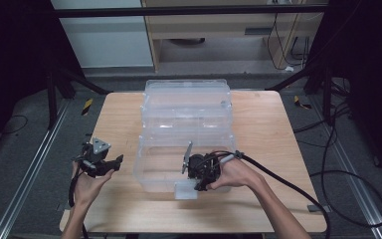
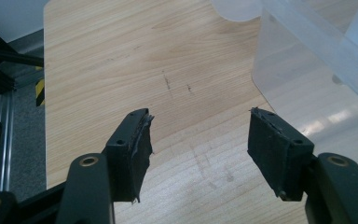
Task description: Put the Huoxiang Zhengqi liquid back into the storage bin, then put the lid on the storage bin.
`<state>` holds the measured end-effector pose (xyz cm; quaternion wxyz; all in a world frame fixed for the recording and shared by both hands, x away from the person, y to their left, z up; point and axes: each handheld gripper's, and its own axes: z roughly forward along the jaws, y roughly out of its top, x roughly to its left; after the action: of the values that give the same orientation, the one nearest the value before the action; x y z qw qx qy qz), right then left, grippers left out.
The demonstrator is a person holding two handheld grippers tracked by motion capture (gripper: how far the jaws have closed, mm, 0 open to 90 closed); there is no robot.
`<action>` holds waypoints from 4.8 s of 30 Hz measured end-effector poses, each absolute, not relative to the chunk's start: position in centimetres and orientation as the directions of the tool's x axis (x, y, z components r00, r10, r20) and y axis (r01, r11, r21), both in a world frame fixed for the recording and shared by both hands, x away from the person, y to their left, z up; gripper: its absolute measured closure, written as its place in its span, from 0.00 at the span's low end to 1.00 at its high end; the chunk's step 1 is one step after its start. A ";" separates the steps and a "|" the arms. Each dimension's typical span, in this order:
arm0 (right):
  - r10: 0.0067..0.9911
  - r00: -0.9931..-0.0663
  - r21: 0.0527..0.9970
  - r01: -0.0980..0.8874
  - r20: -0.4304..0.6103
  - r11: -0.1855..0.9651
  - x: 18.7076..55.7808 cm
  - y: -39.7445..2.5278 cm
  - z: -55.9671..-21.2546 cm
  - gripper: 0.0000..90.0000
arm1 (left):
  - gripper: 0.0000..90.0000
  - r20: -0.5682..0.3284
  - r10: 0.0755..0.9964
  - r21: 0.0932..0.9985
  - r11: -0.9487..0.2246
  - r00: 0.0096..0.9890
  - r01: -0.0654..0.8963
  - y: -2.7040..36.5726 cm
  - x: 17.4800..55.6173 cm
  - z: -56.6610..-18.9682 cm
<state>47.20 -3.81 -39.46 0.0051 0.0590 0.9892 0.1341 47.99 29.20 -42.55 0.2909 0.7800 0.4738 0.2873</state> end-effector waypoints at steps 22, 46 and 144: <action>0.120 -0.992 0.284 0.122 0.022 0.951 47.1 -4.1 -40.0 0.73 | 0.43 0.178 0.898 0.734 -0.393 0.402 0.554 28.8 47.8 -42.1; 0.105 -0.993 0.286 0.117 0.056 0.951 47.6 -4.1 -40.4 0.70 | 0.44 0.202 0.856 0.760 -0.443 0.476 0.475 27.6 48.5 -38.8; 0.106 -0.994 0.304 0.106 0.016 0.947 47.0 -4.2 -40.5 0.70 | 0.46 0.493 0.316 0.435 -0.897 0.811 0.086 15.4 56.5 -28.5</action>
<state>46.95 -4.23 -40.52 0.0004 0.0536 0.9866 0.1538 56.54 15.39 -28.54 0.2002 0.9302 0.1081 0.2882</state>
